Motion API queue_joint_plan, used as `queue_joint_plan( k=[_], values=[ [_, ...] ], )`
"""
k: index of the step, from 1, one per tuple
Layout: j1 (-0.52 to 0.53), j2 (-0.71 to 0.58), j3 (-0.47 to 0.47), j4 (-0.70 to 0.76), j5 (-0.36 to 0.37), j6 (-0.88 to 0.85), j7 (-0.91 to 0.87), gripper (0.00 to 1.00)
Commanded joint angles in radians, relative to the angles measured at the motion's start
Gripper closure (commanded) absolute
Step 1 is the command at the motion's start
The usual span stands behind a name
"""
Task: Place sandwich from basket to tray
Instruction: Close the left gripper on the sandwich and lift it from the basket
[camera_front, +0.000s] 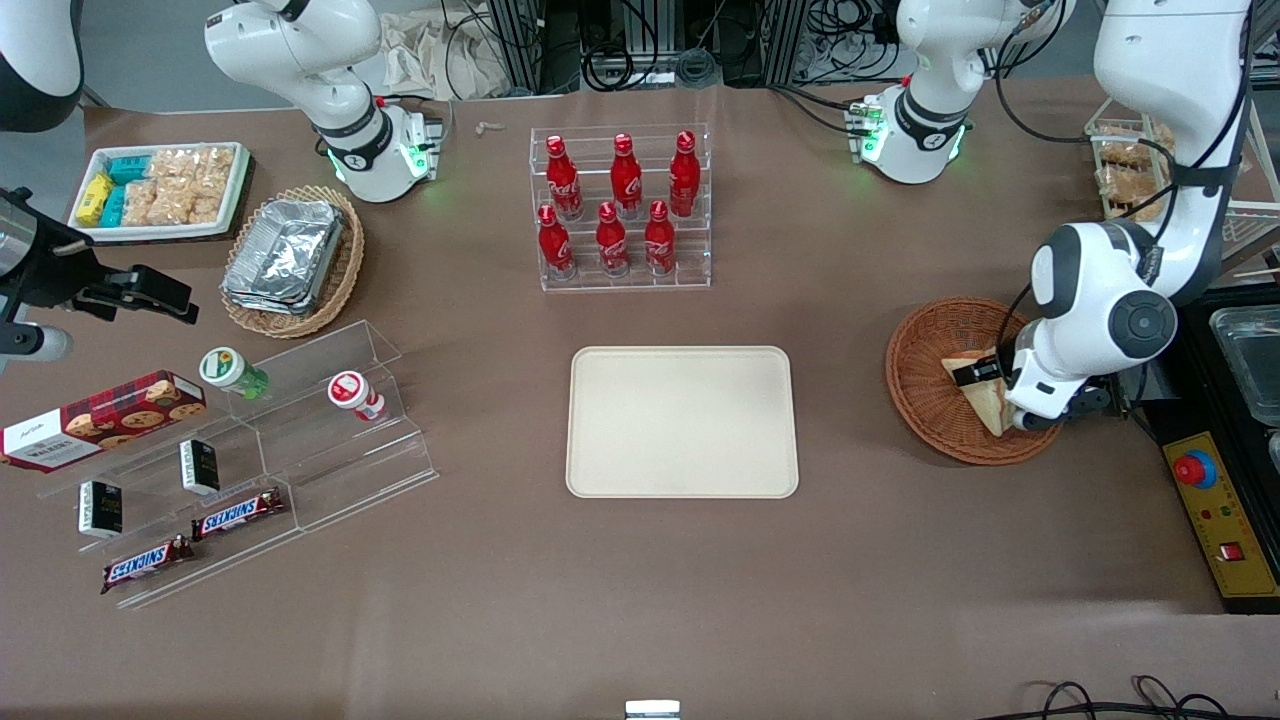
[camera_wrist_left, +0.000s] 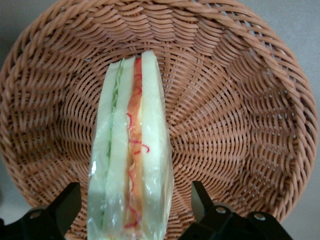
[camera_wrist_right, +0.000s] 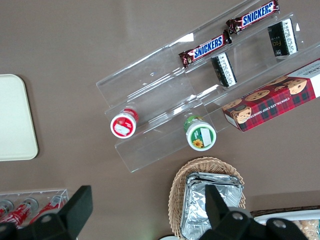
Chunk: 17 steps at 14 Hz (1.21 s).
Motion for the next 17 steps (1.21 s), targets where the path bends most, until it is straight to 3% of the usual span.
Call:
queue_joint_plan(
  k=[1, 4, 6, 9, 13, 17],
  values=[
    [0.000, 0.007, -0.003, -0.008, 0.011, 0.035, -0.035, 0.32],
    [0.000, -0.004, -0.004, 0.005, 0.009, 0.014, -0.082, 0.81],
    [-0.003, -0.010, -0.006, 0.050, 0.009, -0.053, -0.096, 1.00],
    [-0.011, -0.023, -0.015, 0.184, 0.012, -0.269, -0.092, 1.00],
    [-0.029, -0.027, -0.035, 0.496, -0.005, -0.617, 0.002, 1.00],
    [-0.034, -0.023, -0.047, 0.702, -0.006, -0.733, 0.025, 1.00]
  ],
)
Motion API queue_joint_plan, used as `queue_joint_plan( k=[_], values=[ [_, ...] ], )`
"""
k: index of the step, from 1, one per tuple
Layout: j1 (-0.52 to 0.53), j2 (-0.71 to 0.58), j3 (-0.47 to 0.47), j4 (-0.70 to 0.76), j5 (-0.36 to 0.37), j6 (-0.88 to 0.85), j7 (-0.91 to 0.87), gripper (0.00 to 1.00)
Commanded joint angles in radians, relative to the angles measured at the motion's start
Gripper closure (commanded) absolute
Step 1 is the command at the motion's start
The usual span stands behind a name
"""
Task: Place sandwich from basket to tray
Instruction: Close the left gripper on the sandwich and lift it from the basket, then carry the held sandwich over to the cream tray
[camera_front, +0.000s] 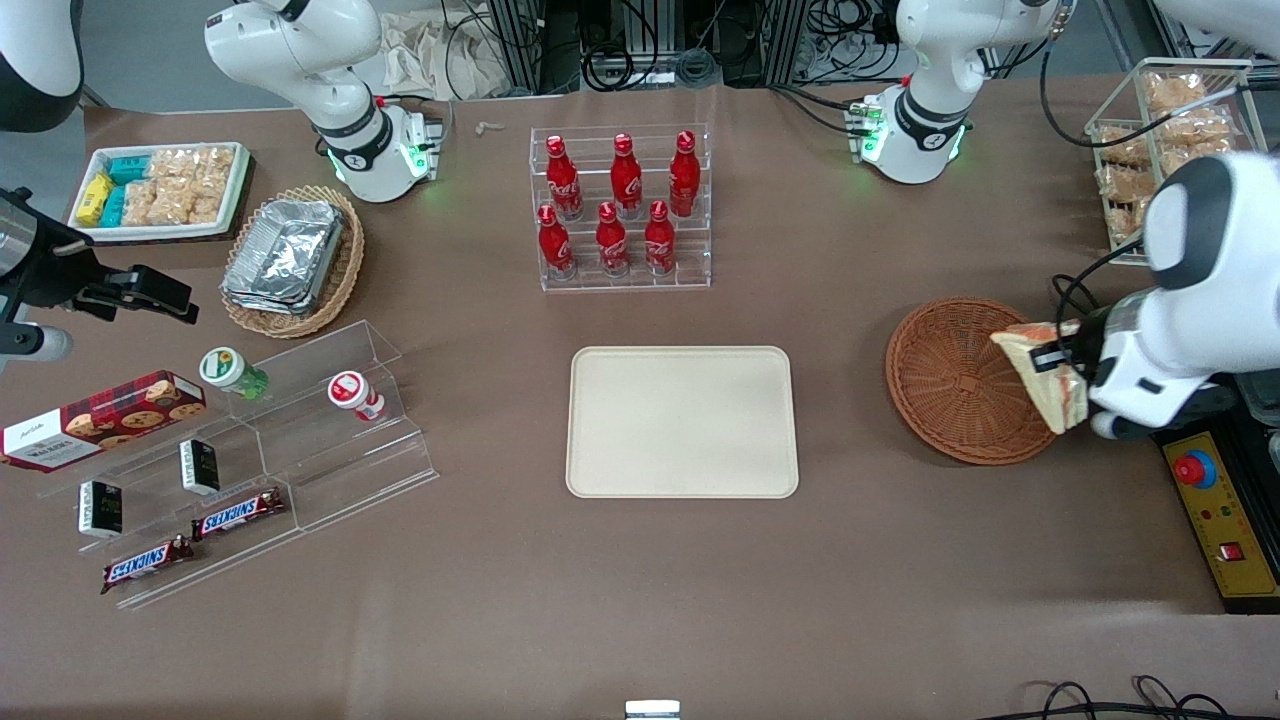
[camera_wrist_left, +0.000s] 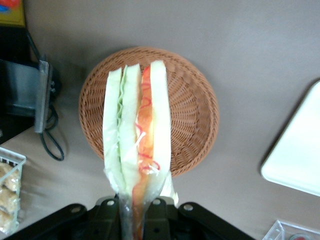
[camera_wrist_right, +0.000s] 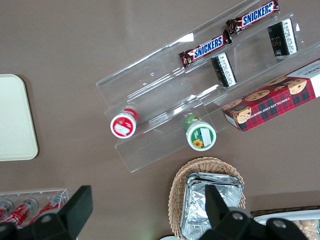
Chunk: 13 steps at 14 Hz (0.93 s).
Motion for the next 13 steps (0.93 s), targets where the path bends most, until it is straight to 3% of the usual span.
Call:
queue_joint_plan(
  k=[1, 4, 6, 8, 13],
  values=[
    [-0.003, 0.027, -0.030, 0.104, -0.002, -0.066, 0.027, 1.00],
    [-0.004, 0.033, -0.053, 0.148, -0.010, -0.098, 0.131, 1.00],
    [-0.017, 0.059, -0.119, 0.170, -0.014, -0.103, 0.159, 1.00],
    [-0.049, 0.100, -0.176, 0.170, -0.011, -0.093, 0.089, 1.00],
    [-0.216, 0.294, -0.178, 0.248, -0.004, -0.015, -0.164, 1.00]
  ],
)
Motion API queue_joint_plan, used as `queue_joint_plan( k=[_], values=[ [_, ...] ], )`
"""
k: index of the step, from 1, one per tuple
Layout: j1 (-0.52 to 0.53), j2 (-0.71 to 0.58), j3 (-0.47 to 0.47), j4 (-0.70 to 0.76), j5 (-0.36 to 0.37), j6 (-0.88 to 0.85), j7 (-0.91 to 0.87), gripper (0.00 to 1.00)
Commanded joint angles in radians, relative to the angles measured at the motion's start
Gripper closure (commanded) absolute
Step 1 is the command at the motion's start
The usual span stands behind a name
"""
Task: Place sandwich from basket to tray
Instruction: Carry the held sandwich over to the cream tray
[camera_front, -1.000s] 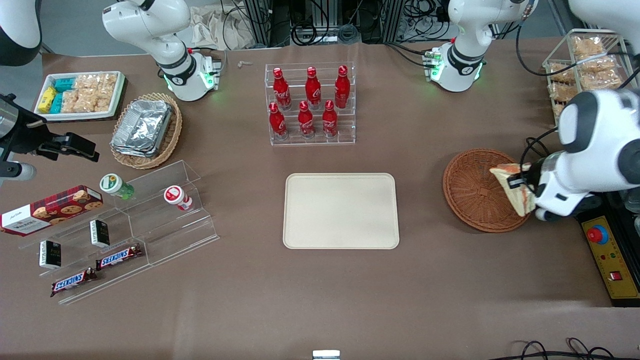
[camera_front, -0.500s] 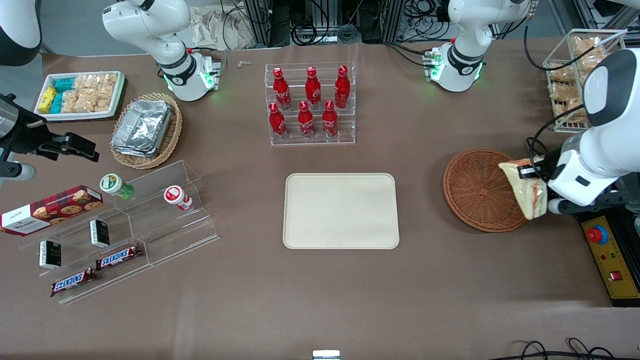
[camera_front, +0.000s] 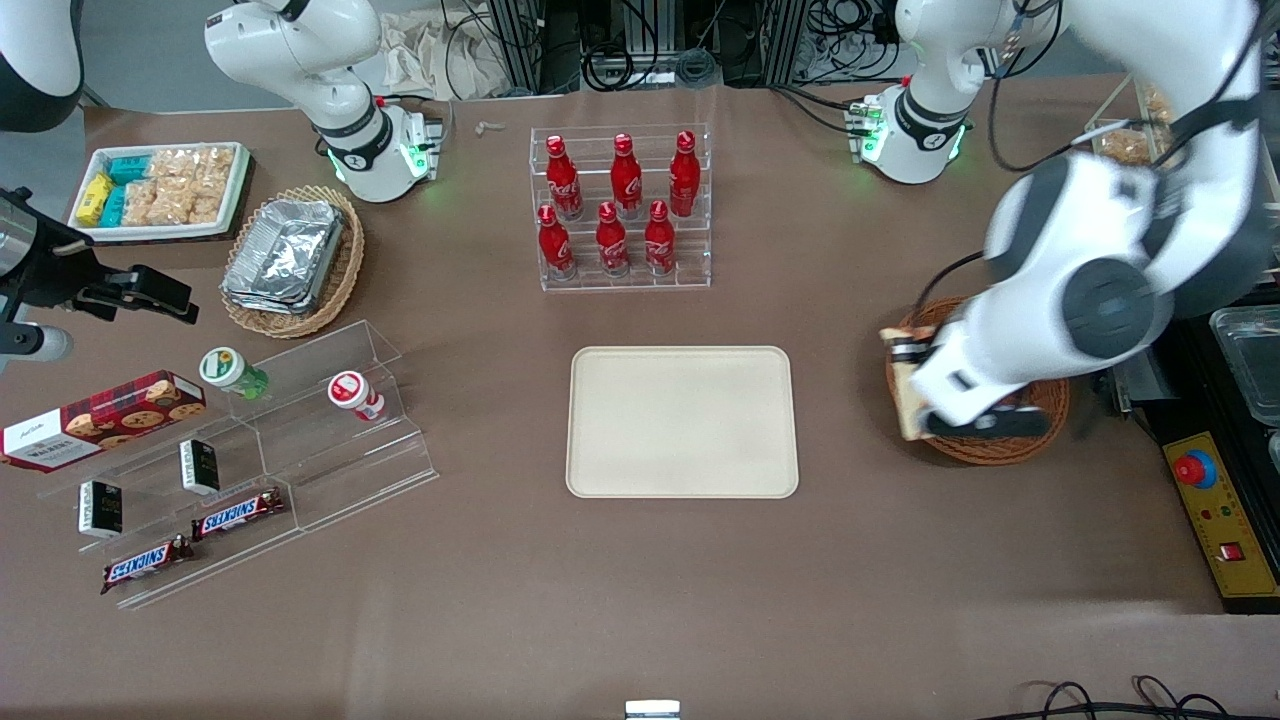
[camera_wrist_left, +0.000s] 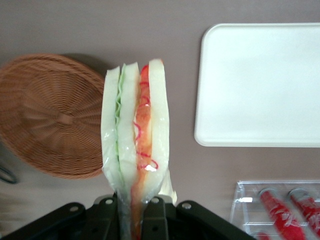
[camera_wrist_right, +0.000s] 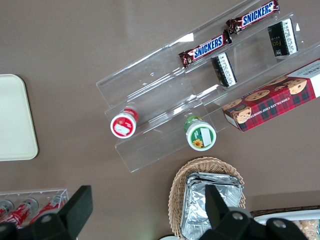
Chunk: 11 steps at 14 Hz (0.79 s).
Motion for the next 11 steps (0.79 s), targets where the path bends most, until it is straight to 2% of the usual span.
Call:
queue_joint_plan(
  k=[1, 4, 11],
  values=[
    [-0.055, 0.115, 0.004, 0.079, 0.004, 0.049, -0.122, 1.00],
    [-0.095, 0.207, 0.004, 0.082, -0.004, 0.115, -0.164, 1.00],
    [-0.153, 0.261, 0.004, -0.036, -0.005, 0.334, -0.193, 1.00]
  ],
)
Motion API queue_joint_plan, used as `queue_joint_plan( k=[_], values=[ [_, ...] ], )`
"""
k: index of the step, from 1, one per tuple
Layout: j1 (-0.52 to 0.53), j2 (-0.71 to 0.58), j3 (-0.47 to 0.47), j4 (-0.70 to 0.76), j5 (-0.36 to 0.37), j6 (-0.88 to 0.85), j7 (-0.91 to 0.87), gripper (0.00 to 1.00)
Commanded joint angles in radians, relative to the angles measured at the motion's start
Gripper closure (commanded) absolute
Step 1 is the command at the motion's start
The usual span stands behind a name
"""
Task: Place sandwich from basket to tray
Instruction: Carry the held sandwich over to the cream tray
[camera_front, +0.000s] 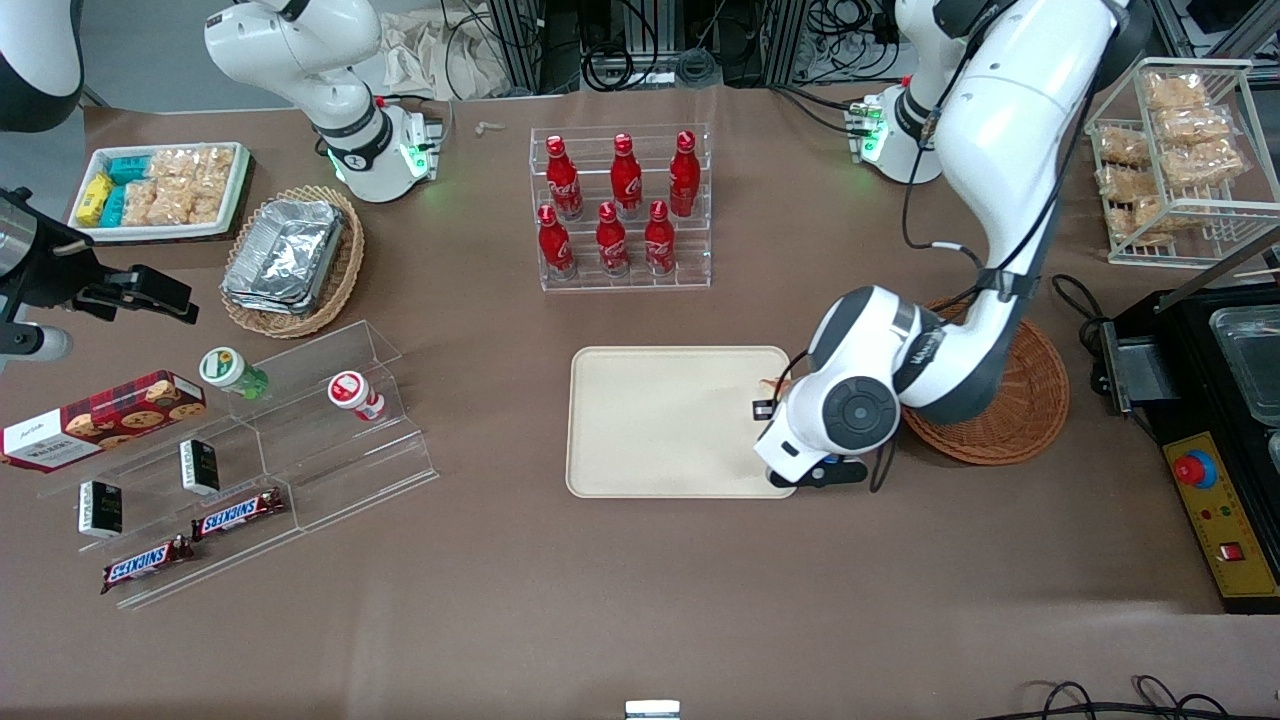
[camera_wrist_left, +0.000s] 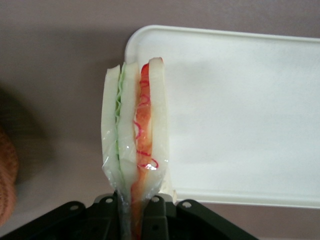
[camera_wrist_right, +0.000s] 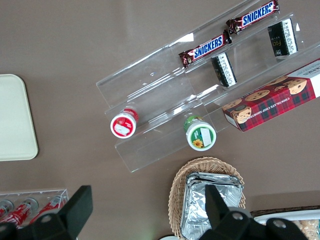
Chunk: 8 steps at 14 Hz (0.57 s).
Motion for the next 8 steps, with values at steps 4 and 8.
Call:
queue_joint_plan(
  k=[4, 8],
  values=[
    [-0.021, 0.019, 0.005, -0.076, 0.006, 0.090, -0.045, 1.00],
    [-0.021, 0.033, 0.005, -0.076, 0.012, 0.096, -0.057, 0.31]
  ],
)
